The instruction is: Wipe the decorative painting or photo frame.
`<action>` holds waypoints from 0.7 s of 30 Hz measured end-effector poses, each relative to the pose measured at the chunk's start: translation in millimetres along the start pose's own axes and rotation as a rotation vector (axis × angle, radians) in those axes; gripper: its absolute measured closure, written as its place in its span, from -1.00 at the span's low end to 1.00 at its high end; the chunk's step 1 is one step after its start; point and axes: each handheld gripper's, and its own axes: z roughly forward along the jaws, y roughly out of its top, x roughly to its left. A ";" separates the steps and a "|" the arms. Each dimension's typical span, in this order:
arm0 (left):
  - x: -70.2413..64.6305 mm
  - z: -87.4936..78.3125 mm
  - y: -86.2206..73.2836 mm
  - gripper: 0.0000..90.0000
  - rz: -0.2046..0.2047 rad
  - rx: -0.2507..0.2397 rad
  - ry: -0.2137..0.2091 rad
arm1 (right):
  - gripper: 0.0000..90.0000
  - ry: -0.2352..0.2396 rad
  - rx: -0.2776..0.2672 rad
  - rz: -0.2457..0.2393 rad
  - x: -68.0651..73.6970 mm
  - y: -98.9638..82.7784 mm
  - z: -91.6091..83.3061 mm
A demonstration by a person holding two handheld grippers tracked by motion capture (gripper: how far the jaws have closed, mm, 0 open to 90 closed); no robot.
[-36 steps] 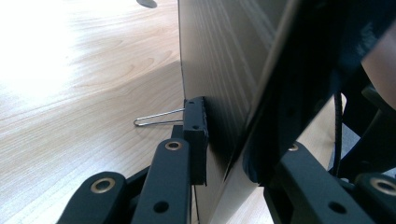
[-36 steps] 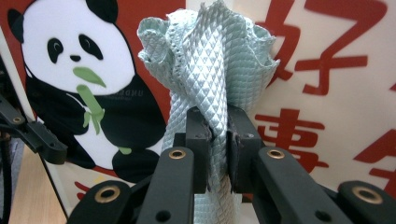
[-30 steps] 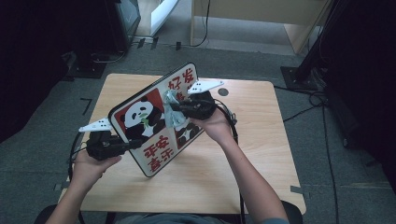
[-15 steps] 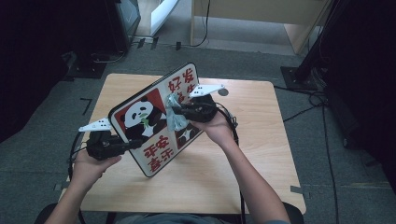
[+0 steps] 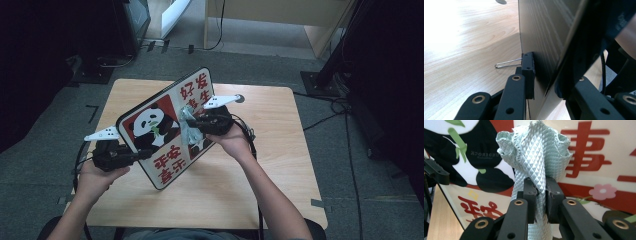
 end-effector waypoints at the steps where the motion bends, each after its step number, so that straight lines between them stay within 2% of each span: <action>1: 0.1 0.0 0.0 0.69 0.000 0.001 -0.001 | 0.81 0.000 0.005 0.004 0.0 -1.4 0.5; 21: 0.5 0.1 0.1 0.69 0.003 0.000 -0.003 | 0.81 -0.013 0.033 0.016 -0.8 -21.1 5.5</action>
